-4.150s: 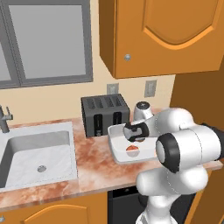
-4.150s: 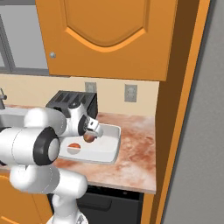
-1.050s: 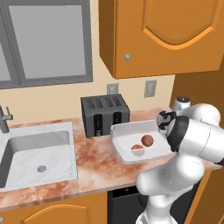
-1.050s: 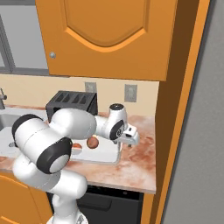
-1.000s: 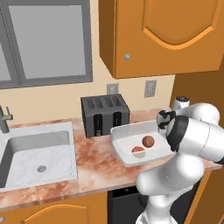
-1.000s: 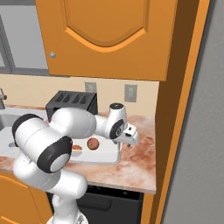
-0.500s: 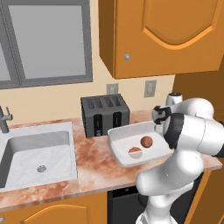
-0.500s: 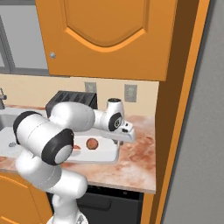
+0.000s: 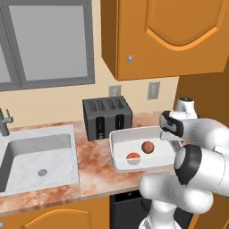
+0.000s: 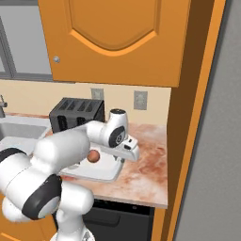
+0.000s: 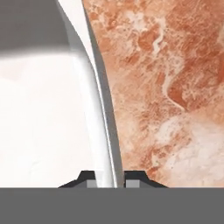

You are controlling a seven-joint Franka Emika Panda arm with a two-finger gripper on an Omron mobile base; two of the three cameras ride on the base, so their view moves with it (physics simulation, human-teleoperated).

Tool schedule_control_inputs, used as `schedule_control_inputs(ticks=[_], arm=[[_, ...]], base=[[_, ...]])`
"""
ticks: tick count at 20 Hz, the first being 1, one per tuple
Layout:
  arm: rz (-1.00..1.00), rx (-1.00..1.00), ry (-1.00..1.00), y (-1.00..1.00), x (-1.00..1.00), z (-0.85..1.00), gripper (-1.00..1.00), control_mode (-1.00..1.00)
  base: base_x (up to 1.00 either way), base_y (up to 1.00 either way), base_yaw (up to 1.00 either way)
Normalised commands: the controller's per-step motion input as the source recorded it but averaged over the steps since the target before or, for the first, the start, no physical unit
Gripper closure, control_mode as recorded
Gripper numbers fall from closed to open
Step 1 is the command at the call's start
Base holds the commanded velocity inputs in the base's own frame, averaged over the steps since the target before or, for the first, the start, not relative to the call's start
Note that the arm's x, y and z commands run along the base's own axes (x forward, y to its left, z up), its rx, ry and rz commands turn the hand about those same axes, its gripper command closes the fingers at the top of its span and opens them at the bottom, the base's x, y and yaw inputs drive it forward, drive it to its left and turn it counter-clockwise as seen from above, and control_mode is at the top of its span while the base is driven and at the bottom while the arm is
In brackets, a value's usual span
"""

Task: Take the squash and onion out of the freezer and place them in the tupperware container on the counter. Then put the tupperware containing the vegetables back in the freezer.

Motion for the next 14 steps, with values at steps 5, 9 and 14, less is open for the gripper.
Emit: schedule_control_inputs(ticks=[5, 9, 14], arm=[[-0.03, 0.05, -0.22, 0.11, -0.46, 0.67, 1.00, -1.00], [-0.05, 0.04, -0.14, 0.07, -0.27, 0.75, 1.00, -1.00], [-0.05, 0.06, -0.03, 0.06, -0.17, 0.83, 1.00, -1.00]], base=[[0.00, 0.00, 0.00], [0.00, 0.00, 0.00], [0.00, 0.00, 0.00]])
